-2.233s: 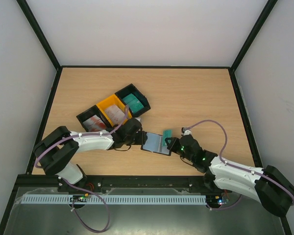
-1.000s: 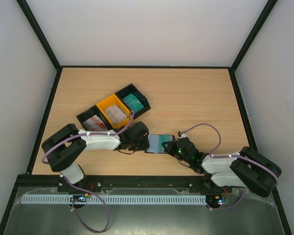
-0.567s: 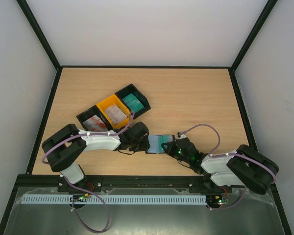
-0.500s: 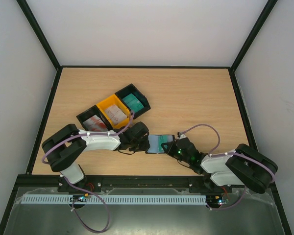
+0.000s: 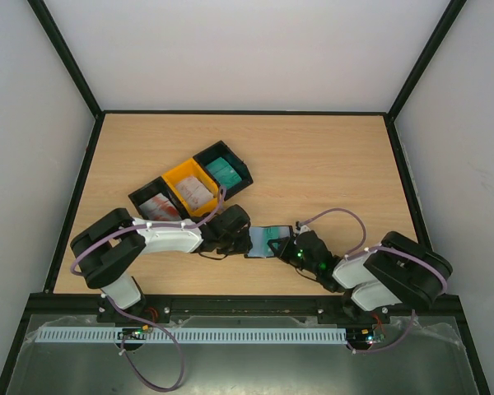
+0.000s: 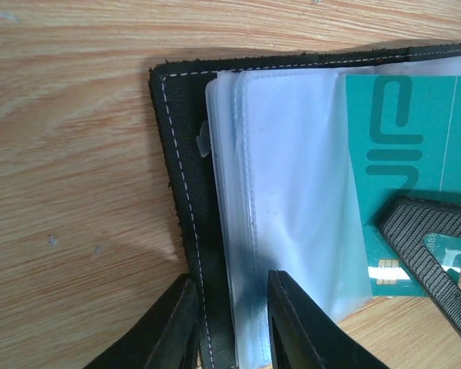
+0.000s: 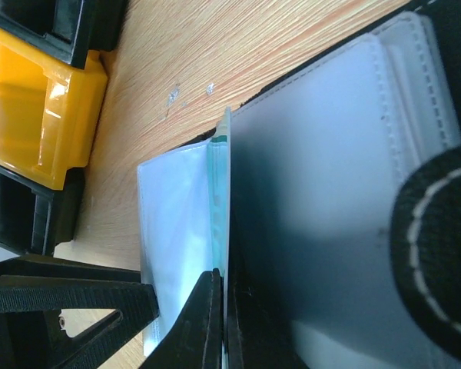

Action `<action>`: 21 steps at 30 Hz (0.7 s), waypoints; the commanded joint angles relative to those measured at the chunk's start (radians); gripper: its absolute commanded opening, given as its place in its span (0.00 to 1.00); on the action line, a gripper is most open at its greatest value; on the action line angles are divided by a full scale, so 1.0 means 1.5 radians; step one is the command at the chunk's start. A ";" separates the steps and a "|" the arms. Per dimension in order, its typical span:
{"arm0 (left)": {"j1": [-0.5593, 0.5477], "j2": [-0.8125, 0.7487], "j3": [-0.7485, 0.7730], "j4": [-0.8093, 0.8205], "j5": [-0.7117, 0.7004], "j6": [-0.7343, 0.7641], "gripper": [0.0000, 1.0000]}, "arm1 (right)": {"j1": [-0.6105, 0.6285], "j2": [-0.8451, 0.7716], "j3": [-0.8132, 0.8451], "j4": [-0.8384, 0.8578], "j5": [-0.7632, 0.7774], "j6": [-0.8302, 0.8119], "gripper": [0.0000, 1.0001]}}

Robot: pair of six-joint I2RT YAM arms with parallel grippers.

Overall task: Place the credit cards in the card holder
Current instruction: Insert the credit card into the card holder.

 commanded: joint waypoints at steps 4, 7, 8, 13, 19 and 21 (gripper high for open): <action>-0.011 0.029 -0.011 -0.020 0.005 -0.007 0.27 | 0.004 -0.042 -0.001 -0.159 0.023 0.002 0.02; -0.011 0.030 -0.009 -0.021 -0.002 -0.008 0.27 | 0.004 -0.088 0.000 -0.222 0.039 -0.003 0.02; -0.011 0.031 -0.008 -0.020 -0.003 -0.008 0.27 | 0.004 -0.098 -0.001 -0.238 0.042 -0.004 0.02; -0.010 0.037 -0.004 -0.019 -0.004 -0.008 0.27 | 0.004 -0.110 -0.019 -0.245 0.022 -0.014 0.02; -0.010 0.047 0.005 -0.019 0.003 -0.001 0.27 | 0.004 -0.054 0.003 -0.204 -0.053 -0.062 0.02; -0.010 0.048 0.007 -0.019 0.004 0.000 0.27 | 0.004 -0.028 0.008 -0.186 -0.062 -0.061 0.02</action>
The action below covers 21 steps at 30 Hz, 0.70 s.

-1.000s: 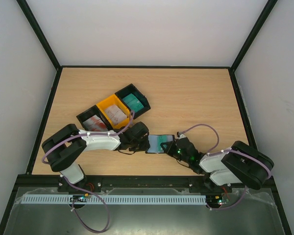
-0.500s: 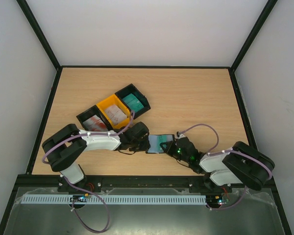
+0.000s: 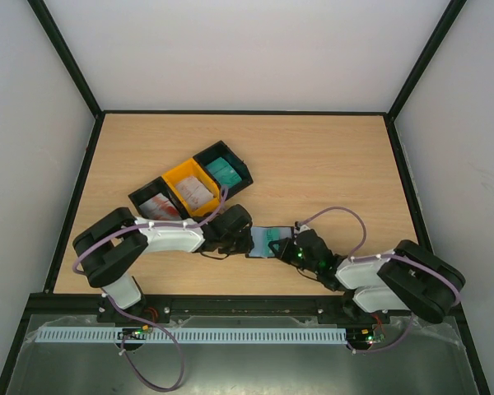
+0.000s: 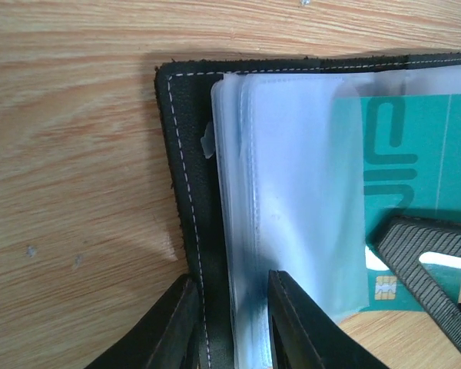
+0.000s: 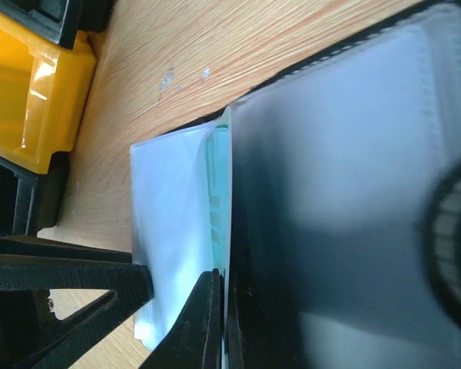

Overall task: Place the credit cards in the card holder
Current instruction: Insert the credit card into the card holder.

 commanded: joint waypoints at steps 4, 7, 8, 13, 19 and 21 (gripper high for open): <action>-0.007 0.039 0.001 -0.028 0.005 0.000 0.27 | 0.004 0.093 0.005 -0.028 -0.067 -0.028 0.02; -0.007 0.040 -0.001 -0.028 0.006 0.000 0.27 | 0.004 0.097 0.014 -0.025 -0.058 -0.033 0.02; -0.007 0.039 -0.001 -0.028 0.006 0.001 0.27 | 0.005 0.098 0.018 -0.028 -0.055 -0.035 0.02; -0.007 0.041 0.001 -0.028 0.008 0.003 0.27 | 0.005 0.106 0.033 -0.025 -0.051 -0.044 0.02; -0.007 0.040 0.002 -0.027 0.009 0.006 0.27 | 0.005 0.069 0.036 -0.075 -0.032 -0.052 0.21; -0.007 0.040 0.002 -0.026 0.009 0.005 0.27 | 0.005 0.040 0.034 -0.100 -0.023 -0.052 0.28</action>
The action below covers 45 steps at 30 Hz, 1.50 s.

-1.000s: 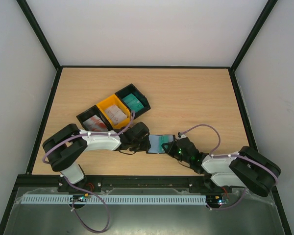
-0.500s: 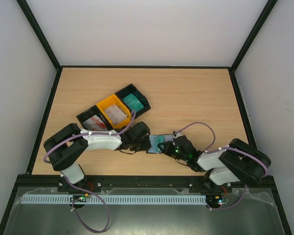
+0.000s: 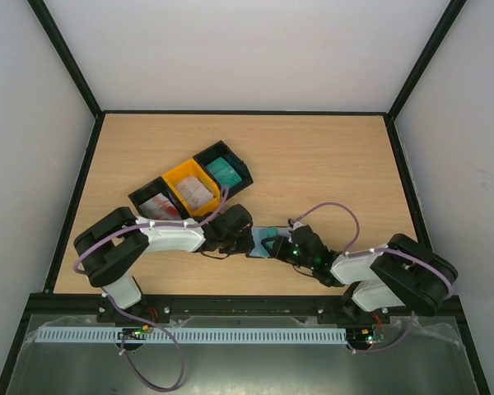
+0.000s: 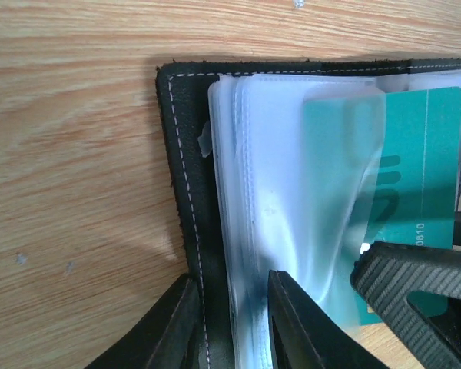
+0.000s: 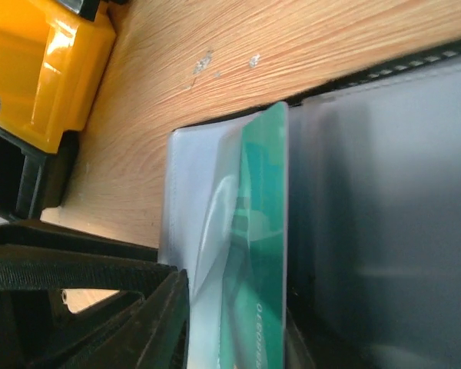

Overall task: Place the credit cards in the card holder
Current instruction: Insert the credit card into the card holder.

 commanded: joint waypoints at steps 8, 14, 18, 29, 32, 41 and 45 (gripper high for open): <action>-0.007 0.037 -0.001 -0.018 0.010 0.008 0.27 | 0.004 -0.103 0.010 -0.263 0.073 -0.023 0.50; -0.007 0.035 -0.001 -0.013 0.014 0.011 0.27 | 0.004 -0.112 0.036 -0.333 0.107 -0.011 0.52; -0.007 0.035 -0.002 -0.012 0.014 0.012 0.27 | 0.004 -0.110 0.045 -0.363 0.128 0.003 0.52; -0.007 0.038 -0.004 -0.009 0.018 0.013 0.27 | 0.004 -0.099 0.054 -0.366 0.116 -0.013 0.59; -0.007 0.039 -0.005 -0.009 0.021 0.014 0.27 | 0.004 -0.085 0.058 -0.351 0.121 -0.019 0.59; -0.007 0.015 -0.007 -0.009 0.007 0.011 0.26 | 0.010 -0.088 0.051 -0.309 0.154 -0.038 0.53; -0.008 0.013 -0.009 0.013 0.025 0.011 0.24 | 0.020 -0.079 0.054 -0.300 0.151 -0.040 0.53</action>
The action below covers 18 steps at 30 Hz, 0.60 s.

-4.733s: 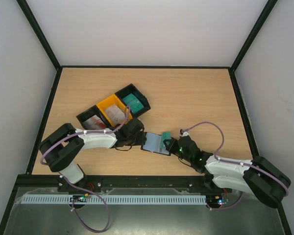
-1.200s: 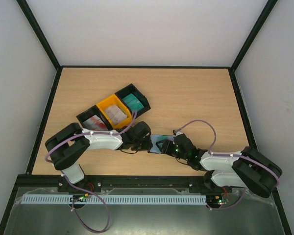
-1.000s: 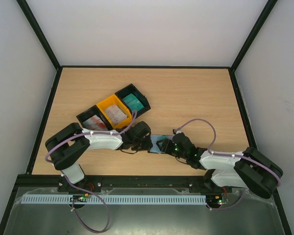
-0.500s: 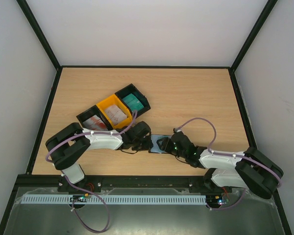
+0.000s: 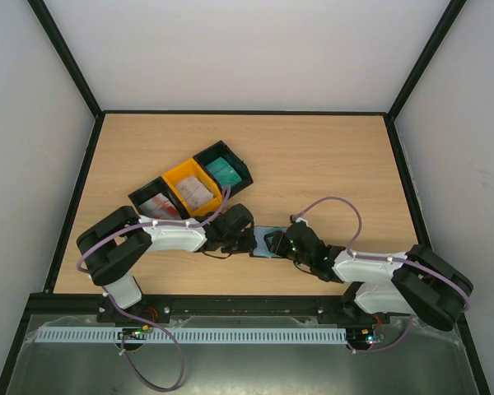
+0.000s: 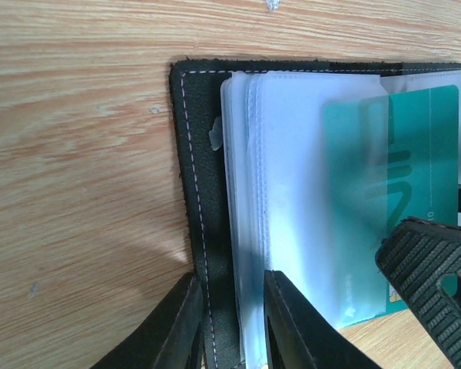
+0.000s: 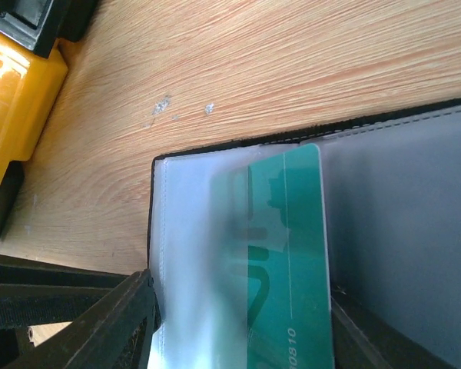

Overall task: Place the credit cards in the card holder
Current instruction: Insert the credit card into the card holder.

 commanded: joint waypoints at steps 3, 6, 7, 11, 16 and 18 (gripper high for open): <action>-0.007 0.001 -0.017 0.000 0.025 0.002 0.23 | 0.016 0.032 -0.014 -0.040 0.044 -0.009 0.53; -0.007 0.002 -0.022 0.012 0.038 -0.004 0.18 | 0.026 0.042 -0.011 -0.032 0.055 -0.001 0.51; -0.008 0.002 -0.025 0.018 0.046 -0.007 0.17 | 0.031 0.045 -0.009 -0.029 0.060 0.002 0.51; -0.007 -0.002 -0.032 0.024 0.049 -0.015 0.15 | 0.043 0.073 0.010 -0.023 0.069 0.003 0.45; -0.007 -0.031 -0.022 -0.029 -0.012 -0.007 0.18 | 0.044 0.061 0.019 -0.051 0.086 -0.001 0.45; -0.007 -0.048 -0.015 -0.054 -0.041 -0.003 0.21 | 0.044 0.051 0.019 -0.064 0.091 -0.003 0.46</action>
